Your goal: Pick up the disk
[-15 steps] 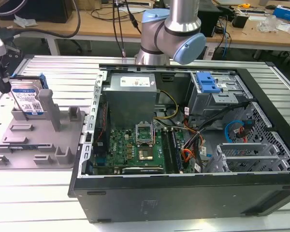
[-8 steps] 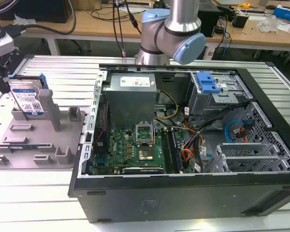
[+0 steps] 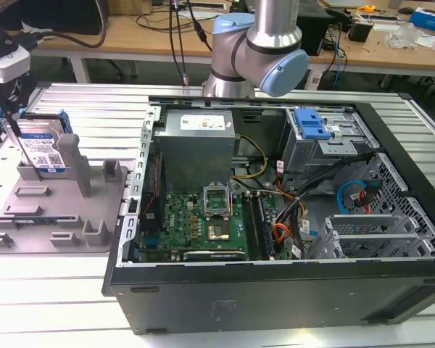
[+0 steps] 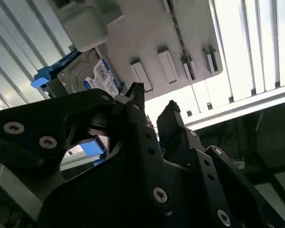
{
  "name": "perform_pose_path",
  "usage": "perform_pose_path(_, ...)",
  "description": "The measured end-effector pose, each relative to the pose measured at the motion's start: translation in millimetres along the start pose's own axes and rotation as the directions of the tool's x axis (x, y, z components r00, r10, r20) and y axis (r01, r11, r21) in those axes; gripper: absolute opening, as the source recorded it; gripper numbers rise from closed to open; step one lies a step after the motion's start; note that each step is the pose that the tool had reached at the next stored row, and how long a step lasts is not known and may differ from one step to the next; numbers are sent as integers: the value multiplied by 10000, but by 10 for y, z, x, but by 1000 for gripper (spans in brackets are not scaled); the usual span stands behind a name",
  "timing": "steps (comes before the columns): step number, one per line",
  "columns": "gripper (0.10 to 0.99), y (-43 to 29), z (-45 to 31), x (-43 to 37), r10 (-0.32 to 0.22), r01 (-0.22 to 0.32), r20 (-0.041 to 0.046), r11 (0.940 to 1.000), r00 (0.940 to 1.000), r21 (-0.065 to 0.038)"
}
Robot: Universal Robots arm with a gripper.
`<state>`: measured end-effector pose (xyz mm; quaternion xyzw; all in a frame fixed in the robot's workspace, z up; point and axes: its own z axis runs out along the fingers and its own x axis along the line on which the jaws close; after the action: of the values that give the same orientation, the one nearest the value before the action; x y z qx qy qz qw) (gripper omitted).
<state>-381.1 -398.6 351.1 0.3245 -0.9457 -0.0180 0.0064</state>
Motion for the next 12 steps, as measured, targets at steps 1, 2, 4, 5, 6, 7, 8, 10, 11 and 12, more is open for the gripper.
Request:
perform_pose_path(1, 416, 0, 0, 0, -409, 409, -15, 9992, 9992, 0)
perform_pose_path(2, 482, 0, 0, -1, -653, 653, -24, 9979, 9979, 0)
perform_pose_path(4, 482, -1, 0, -2, -1164, 1164, -44, 9932, 9932, -2)
perform_pose_path(5, 482, -1, 0, -3, -1476, 1476, -56, 9890, 9890, -3)
perform_pose_path(6, 482, -2, 0, -3, -1700, 1700, -65, 9854, 9854, -5)
perform_pose_path(7, 482, -3, 0, -4, -1869, 1869, -71, 9824, 9824, -6)
perform_pose_path(8, 482, -3, 0, -4, -2076, 2076, -79, 9782, 9782, -7)
perform_pose_path(10, 490, -3, 0, -4, -2576, 2576, -99, 9662, 9662, -12)
perform_pose_path(11, 557, -4, 0, -5, -2732, 2732, -105, 9619, 9619, -13)
perform_pose_path(12, 557, -4, 0, -5, -2900, 2900, -111, 9570, 9570, -15)
